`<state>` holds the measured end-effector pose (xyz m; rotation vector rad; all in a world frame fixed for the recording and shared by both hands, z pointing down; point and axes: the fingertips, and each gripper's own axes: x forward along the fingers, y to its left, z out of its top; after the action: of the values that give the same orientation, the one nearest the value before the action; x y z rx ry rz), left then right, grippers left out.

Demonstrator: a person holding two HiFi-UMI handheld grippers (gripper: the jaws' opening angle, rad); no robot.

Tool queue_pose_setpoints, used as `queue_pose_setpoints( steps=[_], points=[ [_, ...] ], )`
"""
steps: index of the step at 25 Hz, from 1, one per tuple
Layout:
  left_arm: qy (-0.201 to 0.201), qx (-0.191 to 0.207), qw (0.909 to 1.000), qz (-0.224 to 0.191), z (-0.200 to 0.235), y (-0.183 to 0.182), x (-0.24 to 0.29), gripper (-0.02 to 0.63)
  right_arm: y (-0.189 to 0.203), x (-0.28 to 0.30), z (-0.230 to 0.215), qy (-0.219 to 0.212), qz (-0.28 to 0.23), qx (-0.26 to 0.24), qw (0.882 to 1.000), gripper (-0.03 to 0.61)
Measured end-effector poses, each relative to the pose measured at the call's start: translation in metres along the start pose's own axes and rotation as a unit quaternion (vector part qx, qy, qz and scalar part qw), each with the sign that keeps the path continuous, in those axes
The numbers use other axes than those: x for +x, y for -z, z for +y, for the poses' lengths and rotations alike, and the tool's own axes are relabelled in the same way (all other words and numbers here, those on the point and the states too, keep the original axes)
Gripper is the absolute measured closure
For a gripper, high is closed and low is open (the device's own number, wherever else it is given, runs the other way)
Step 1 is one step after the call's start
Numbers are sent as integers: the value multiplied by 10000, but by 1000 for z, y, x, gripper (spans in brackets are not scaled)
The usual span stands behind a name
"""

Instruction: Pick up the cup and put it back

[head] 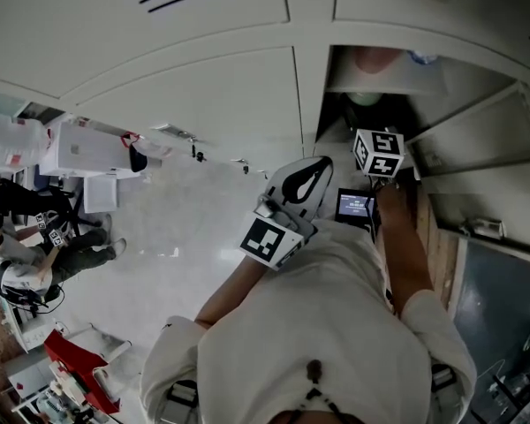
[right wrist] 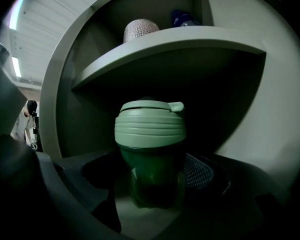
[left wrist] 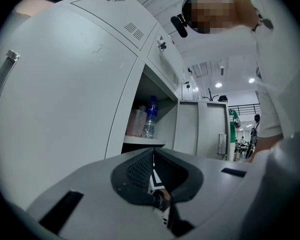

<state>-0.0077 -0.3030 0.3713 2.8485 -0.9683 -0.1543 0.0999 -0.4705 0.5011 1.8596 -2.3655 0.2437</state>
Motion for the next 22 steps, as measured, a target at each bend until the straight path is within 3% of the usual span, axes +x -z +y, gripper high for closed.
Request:
queue_pose_setpoints(
  steps=[11,22],
  points=[
    [138,-99,9998,60,-20,8,14,604,13,-59,7,-248,71,33,9997,222],
    [-325,-207,9992,82,-53,19,-3,604,-6,-144,20,-644,-192,208,9975,222]
  ],
)
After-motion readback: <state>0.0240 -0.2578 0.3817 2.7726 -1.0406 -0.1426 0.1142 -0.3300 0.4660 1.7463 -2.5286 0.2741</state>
